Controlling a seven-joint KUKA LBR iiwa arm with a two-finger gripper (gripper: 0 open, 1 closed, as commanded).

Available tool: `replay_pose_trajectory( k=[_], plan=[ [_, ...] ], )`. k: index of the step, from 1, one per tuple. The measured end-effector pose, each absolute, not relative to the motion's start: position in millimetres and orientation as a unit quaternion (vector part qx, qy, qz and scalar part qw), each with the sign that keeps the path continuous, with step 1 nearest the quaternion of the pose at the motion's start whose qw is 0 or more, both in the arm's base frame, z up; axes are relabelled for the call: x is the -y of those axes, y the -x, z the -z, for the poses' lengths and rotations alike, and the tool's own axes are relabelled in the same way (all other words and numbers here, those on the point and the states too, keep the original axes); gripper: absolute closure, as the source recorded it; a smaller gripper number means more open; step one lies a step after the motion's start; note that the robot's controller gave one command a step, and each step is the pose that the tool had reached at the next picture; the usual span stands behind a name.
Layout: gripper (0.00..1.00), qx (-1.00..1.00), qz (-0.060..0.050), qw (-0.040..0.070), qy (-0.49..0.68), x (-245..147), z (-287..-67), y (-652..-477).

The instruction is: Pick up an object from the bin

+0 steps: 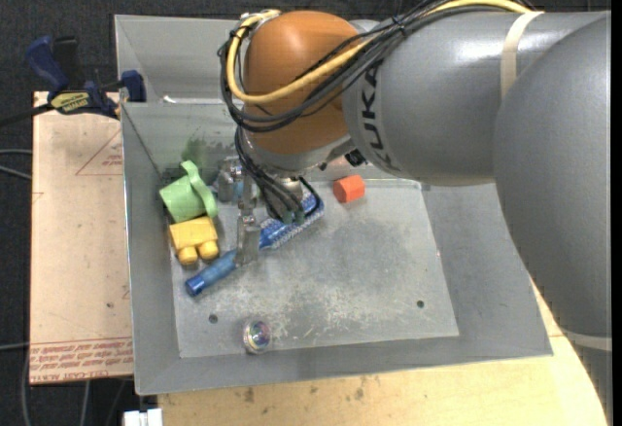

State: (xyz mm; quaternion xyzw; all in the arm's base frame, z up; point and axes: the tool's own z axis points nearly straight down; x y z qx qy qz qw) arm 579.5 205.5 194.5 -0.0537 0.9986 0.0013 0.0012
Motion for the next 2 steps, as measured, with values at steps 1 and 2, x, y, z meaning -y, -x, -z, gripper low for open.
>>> replay_pose_trajectory(
  k=[1,2],
  plan=[
    [0.0,-0.996,0.001,-0.003,0.092,-160.0,-133.6,-553.3],
    [0.0,-0.986,0.0,0.0,0.167,-163.3,-67.1,-606.4]
  ],
)
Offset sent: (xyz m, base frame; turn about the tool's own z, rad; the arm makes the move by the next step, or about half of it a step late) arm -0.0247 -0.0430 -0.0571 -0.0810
